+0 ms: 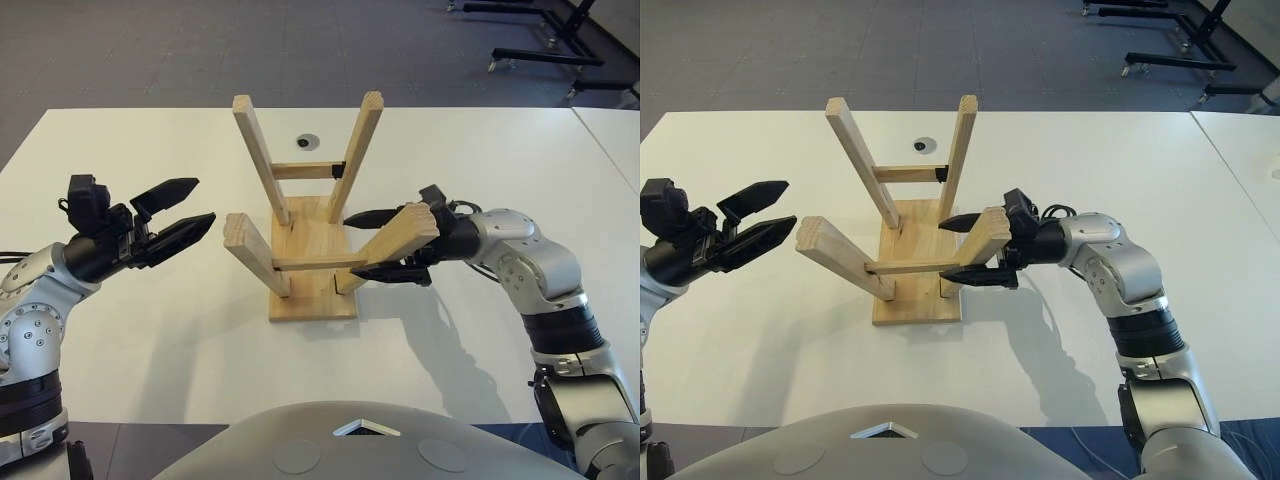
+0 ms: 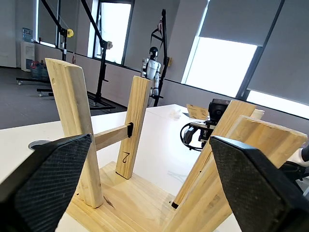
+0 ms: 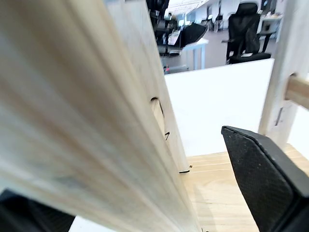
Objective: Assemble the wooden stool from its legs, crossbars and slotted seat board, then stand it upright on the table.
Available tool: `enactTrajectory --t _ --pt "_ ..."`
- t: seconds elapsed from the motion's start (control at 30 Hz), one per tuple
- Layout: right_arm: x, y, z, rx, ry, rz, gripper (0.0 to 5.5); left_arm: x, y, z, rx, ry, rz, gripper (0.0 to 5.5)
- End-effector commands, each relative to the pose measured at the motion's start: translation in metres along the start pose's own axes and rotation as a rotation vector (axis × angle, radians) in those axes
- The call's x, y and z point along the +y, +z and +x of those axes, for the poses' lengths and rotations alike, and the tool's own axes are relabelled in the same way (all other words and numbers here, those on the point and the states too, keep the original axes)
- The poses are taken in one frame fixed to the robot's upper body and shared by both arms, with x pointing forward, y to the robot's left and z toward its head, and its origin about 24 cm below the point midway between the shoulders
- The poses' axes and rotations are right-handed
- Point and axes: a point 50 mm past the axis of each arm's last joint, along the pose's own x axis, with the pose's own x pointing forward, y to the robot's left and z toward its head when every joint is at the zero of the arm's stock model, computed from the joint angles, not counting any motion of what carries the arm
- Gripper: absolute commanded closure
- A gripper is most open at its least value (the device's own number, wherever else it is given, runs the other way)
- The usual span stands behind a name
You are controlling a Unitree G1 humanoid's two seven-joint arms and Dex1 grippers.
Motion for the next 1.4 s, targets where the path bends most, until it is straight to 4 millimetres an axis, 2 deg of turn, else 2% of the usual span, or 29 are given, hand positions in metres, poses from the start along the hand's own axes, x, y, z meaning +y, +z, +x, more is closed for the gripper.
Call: enactTrajectory --t 0.03,0.17,0.23,0.37,0.47,0.6,0.7,0.8,0.87,1.03,1.17,1.23,1.33,1.4 --pt "0.007 0.005 -0.001 -0.026 0.001 -0.007 1.12 0.004 0.009 -0.001 -0.019 0.037 0.057 1.01" --pt "0.014 0.009 -0.002 -0.086 0.0 -0.001 1.12 0.004 0.019 0.001 -0.064 0.04 0.087 1.01" --pt "0.02 0.024 -0.009 -0.187 0.039 0.023 1.12 0.004 0.024 0.002 -0.096 0.039 0.098 1.01" --pt "0.031 0.065 -0.02 -0.392 0.124 -0.025 1.12 0.003 0.03 0.005 -0.128 0.033 0.104 1.01" --pt "0.042 0.087 -0.024 -0.466 0.206 -0.081 1.12 0.002 0.034 0.007 -0.146 0.027 0.115 1.01" --pt "0.044 0.105 -0.006 -0.521 0.234 -0.169 1.12 -0.003 0.04 0.02 -0.17 0.008 0.148 1.01" --pt "0.044 0.095 0.015 -0.432 0.219 -0.26 1.12 -0.013 0.044 0.03 -0.177 -0.04 0.162 1.01" --pt "0.045 0.089 0.024 -0.421 0.229 -0.284 1.12 -0.024 0.049 0.04 -0.18 -0.095 0.183 1.01" --pt "0.045 0.097 0.023 -0.454 0.219 -0.317 1.12 -0.038 0.063 0.049 -0.237 -0.155 0.197 1.01" --pt "0.055 0.133 0.012 -0.589 0.215 -0.418 1.12 -0.065 0.102 0.06 -0.319 -0.289 0.213 1.01" --pt "0.06 0.149 0.009 -0.621 0.236 -0.441 1.12 -0.084 0.119 0.069 -0.363 -0.404 0.101 1.01" --pt "0.061 0.151 0.01 -0.617 0.245 -0.432 1.12 -0.092 0.118 0.075 -0.344 -0.448 0.036 1.01" --pt "0.061 0.15 0.012 -0.612 0.256 -0.408 1.12 -0.1 0.106 0.084 -0.287 -0.49 -0.067 1.01" --pt "0.06 0.139 0.016 -0.614 0.271 -0.303 1.12 -0.094 0.073 0.089 -0.155 -0.44 -0.165 1.01"
